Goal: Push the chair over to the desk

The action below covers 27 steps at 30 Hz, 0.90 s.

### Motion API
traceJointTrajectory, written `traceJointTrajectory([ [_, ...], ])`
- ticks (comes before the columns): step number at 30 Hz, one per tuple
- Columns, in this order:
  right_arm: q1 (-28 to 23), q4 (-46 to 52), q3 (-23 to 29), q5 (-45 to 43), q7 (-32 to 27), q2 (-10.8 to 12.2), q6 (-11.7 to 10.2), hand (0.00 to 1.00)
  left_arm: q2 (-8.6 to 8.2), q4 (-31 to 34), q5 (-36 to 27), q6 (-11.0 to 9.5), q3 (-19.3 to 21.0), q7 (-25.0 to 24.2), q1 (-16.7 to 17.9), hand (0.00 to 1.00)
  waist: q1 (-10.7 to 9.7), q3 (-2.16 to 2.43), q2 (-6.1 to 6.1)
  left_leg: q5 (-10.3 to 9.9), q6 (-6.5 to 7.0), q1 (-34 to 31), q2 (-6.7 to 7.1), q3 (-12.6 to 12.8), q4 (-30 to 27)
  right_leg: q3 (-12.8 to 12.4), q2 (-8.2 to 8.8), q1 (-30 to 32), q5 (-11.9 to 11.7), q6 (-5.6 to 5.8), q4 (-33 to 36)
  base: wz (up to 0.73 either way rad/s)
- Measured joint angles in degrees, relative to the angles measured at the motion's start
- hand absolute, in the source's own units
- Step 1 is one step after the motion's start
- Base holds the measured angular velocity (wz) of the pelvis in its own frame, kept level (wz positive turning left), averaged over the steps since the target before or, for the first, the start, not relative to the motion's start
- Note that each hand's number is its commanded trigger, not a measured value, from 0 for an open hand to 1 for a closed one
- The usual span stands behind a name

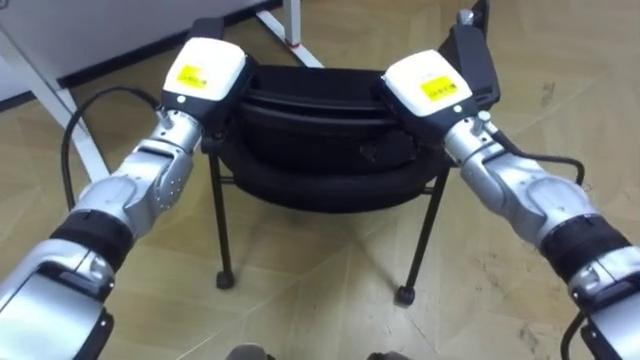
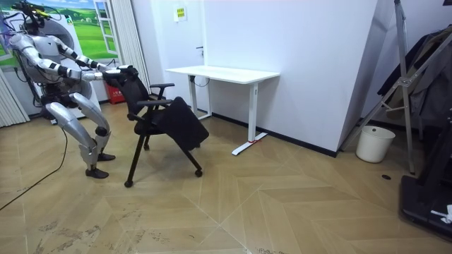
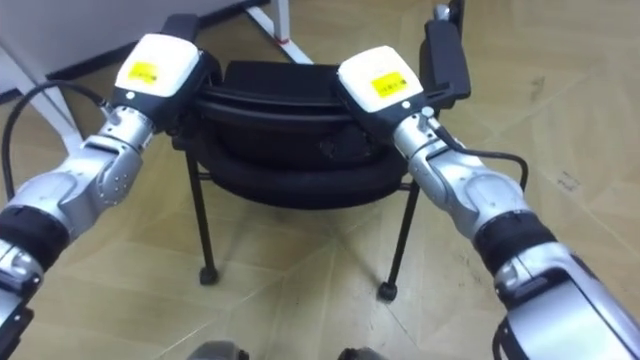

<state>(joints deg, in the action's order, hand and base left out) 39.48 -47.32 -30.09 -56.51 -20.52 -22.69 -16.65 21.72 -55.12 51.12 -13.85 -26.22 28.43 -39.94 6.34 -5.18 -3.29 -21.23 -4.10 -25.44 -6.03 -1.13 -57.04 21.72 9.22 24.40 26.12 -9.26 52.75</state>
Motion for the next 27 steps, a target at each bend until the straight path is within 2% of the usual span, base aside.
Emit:
traceJointTrajectory([
  [1,0.0,-0.2,0.0,0.0,0.0,0.1,0.0,1.00,-0.44,0.0,-0.1,0.5,0.0,0.3,0.3,1.00,0.0,-0.01,0.10,0.1,-0.06,0.2,-0.32,0.3,-0.1,0.6,0.07,-0.7,0.6,-0.04,0.1,0.24],
  [6,0.1,0.7,-0.6,-0.1,-0.1,-0.6,0.2,1.00,-1.82,0.1,-0.2,2.0,0.1,2.7,1.1,1.00,0.4,0.00,0.22,0.3,-0.25,1.2,-0.15,1.3,3.5,1.8,1.10,-1.5,1.6,-0.40,-0.1,0.22],
  [7,0.3,0.6,-0.6,-0.1,-0.1,-0.7,0.3,1.00,-2.25,0.1,-0.2,2.4,0.2,2.7,0.9,1.00,0.4,0.00,0.21,0.4,-0.52,1.2,0.08,1.3,4.1,2.0,1.25,-1.6,1.5,-0.87,-0.1,0.28],
  [9,0.8,0.6,-0.9,-0.1,-0.2,-0.9,0.5,1.00,-2.61,0.1,-0.4,2.7,0.6,2.7,0.6,1.00,0.4,-0.07,0.20,0.9,-1.28,1.2,0.85,1.1,5.7,2.3,1.89,-1.6,1.8,-0.91,-0.1,0.25],
  [11,1.8,0.6,-2.0,-0.1,-0.6,-1.4,1.0,1.00,-2.70,0.3,-1.1,2.9,0.7,3.3,0.5,1.00,0.4,-0.19,0.65,2.1,-1.37,-0.5,1.12,2.9,10.6,3.6,2.26,-1.8,1.9,-1.22,-0.5,0.18],
  [12,1.9,0.7,-2.1,-0.1,-0.7,-1.4,1.2,1.00,-2.63,0.7,-1.1,3.0,0.7,3.4,0.5,1.00,0.5,-0.16,0.71,2.7,-1.47,-1.2,1.58,2.8,11.4,3.8,2.35,-1.9,2.0,-1.30,-0.6,0.17],
  [14,2.2,0.8,-2.5,-0.1,-1.1,-1.8,1.3,1.00,-2.27,2.2,-1.4,3.7,0.7,3.1,0.9,1.00,0.9,-0.13,0.42,6.6,-0.54,-2.9,2.83,3.0,14.5,4.5,2.59,-2.1,1.8,-1.18,-2.1,0.15],
  [16,2.2,1.0,-2.5,-0.1,-1.4,-2.2,1.4,1.00,-2.23,2.6,-1.5,3.8,0.7,3.0,0.9,1.00,0.7,-0.15,0.45,8.6,0.15,-3.4,2.93,3.6,16.4,5.4,2.74,-2.6,1.5,-1.04,-3.2,0.26],
  [17,2.2,1.0,-2.5,-0.1,-1.7,-2.3,1.5,1.00,-2.13,2.9,-1.5,3.9,0.7,2.9,0.9,1.00,0.8,-0.15,0.39,9.3,0.04,-3.4,3.07,4.1,16.8,5.5,2.80,-2.8,1.6,-0.97,-3.5,0.25],
  [20,2.2,1.3,-2.6,-0.1,-2.0,-2.5,1.5,1.00,-2.14,3.7,-1.6,4.3,0.7,2.7,1.1,1.00,1.0,-0.13,0.45,9.6,0.09,-3.4,3.55,4.1,17.1,6.2,3.08,-3.4,2.0,-0.25,-3.8,0.21],
  [22,2.2,1.8,-2.7,-0.1,-2.1,-2.5,1.7,1.00,-2.16,4.2,-1.6,4.5,0.7,2.6,1.1,1.00,1.3,-0.09,0.52,9.6,0.15,-3.7,3.75,4.0,17.1,7.0,3.47,-3.5,2.0,-0.16,-3.9,0.15],
  [27,2.2,1.7,-2.9,0.1,-2.6,-3.1,1.8,1.00,-2.04,4.5,-1.6,4.7,0.7,2.7,1.2,1.00,2.0,-0.11,0.41,9.6,0.50,-3.9,3.85,4.4,17.4,8.1,3.77,-4.5,2.4,0.64,-4.9,0.13],
])
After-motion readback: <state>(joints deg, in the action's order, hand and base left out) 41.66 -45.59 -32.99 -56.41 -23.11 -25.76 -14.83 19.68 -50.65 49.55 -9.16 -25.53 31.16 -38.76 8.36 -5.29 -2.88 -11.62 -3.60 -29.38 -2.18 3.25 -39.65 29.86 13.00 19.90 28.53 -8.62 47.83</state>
